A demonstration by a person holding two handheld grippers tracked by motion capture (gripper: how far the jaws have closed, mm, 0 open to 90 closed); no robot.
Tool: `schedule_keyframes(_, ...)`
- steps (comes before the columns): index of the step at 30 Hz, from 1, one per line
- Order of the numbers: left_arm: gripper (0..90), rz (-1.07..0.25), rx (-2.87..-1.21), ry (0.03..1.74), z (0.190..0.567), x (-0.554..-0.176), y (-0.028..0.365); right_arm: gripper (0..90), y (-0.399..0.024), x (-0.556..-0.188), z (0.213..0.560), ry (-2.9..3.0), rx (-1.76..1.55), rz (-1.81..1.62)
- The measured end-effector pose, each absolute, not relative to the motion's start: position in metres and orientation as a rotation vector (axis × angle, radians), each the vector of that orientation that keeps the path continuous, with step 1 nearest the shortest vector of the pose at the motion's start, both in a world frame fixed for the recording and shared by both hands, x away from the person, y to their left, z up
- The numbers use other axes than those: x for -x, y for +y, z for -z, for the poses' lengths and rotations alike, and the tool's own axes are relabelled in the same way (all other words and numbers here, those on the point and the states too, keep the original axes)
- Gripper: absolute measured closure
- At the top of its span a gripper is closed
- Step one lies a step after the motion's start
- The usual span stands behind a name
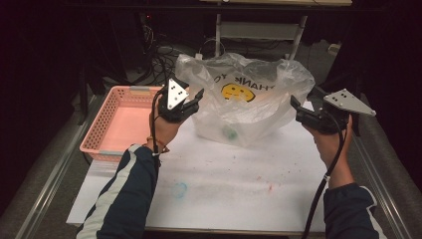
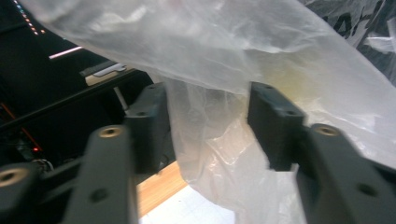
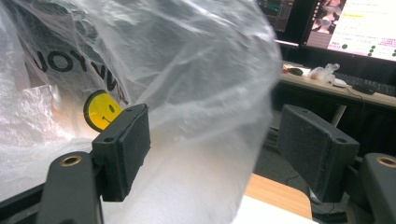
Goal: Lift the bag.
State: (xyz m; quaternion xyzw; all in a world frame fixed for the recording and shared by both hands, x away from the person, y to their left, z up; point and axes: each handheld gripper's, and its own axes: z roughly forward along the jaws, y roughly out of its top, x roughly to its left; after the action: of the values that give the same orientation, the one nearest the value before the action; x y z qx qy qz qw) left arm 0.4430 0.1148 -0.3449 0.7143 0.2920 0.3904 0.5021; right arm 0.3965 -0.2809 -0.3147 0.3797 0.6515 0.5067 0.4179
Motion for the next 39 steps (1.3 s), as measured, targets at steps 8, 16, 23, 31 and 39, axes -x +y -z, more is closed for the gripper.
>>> schedule_keyframes(8, 51.1, -0.974, -1.725, 0.769, 0.345, -0.452, 0.123, 24.3, -0.285, -0.393, 0.322, 1.662, -0.975, -1.241)
schedule_keyframes(16, 35.5, -0.95, -1.706, 0.815, 0.352, -0.446, 0.137, 24.4, -0.279, -0.386, 0.342, 1.725, -0.962, -1.21)
schedule_keyframes(23, 35.0, -0.936, -1.73, 0.776, 0.363, -0.43, 0.151, 24.5, -0.279, -0.378, 0.361, 1.758, -0.972, -1.196)
schedule_keyframes(31, 32.0, -0.91, -1.786, 0.725, 0.378, -0.403, 0.157, 24.3, -0.289, -0.367, 0.368, 1.773, -0.975, -1.185)
schedule_keyframes(39, 23.2, -0.909, -1.862, 0.649, 0.39, -0.376, 0.168, 22.7, -0.298, -0.349, 0.376, 1.791, -0.952, -1.201)
